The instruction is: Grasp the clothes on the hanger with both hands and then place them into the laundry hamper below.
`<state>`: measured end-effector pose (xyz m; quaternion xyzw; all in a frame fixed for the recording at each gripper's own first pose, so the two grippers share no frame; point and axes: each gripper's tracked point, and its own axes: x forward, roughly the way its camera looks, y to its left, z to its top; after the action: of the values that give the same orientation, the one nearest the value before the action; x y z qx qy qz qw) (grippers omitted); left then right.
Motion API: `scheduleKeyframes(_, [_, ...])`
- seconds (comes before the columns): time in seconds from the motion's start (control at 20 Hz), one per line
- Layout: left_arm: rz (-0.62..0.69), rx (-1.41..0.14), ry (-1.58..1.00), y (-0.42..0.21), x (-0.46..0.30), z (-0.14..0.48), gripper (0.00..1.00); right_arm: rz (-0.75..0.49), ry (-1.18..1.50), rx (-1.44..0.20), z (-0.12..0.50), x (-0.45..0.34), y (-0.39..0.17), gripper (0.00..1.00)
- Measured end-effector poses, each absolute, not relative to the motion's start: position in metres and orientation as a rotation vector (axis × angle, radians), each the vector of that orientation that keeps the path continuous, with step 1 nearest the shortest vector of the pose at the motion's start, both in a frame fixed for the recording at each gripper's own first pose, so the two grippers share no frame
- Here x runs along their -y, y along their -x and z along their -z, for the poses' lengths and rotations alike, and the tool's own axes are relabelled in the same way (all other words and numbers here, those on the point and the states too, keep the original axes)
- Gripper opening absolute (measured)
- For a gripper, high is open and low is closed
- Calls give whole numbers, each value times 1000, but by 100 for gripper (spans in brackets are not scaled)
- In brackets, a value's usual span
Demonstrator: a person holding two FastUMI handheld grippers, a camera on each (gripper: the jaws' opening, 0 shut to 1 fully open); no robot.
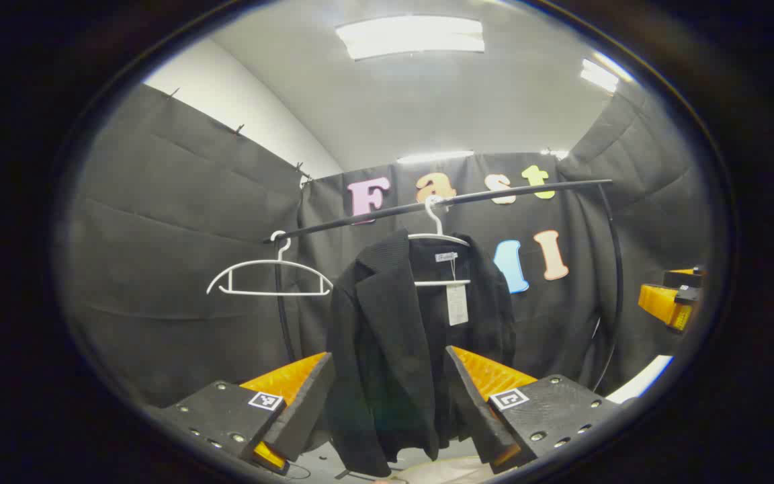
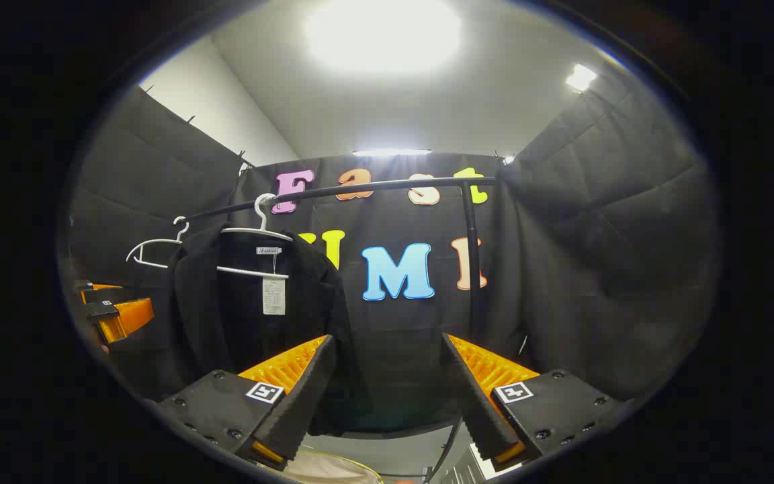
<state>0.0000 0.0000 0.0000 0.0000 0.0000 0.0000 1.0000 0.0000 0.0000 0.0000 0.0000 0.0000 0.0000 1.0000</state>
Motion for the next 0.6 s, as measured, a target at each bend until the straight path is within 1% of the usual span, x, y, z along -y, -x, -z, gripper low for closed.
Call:
scheduleKeyframes(0.45, [18, 11, -14, -3, 4, 0, 95, 0, 5, -7, 2, -7, -4, 96])
scheduleKeyframes(0.5, [18, 12, -15, -3, 3, 0, 95, 0, 4, -4, 1, -9, -4, 98])
scheduleKeyframes(0.6, [18, 14, -15, -1, 0, -1, 95, 2, 5, 2, 0, -12, -2, 98])
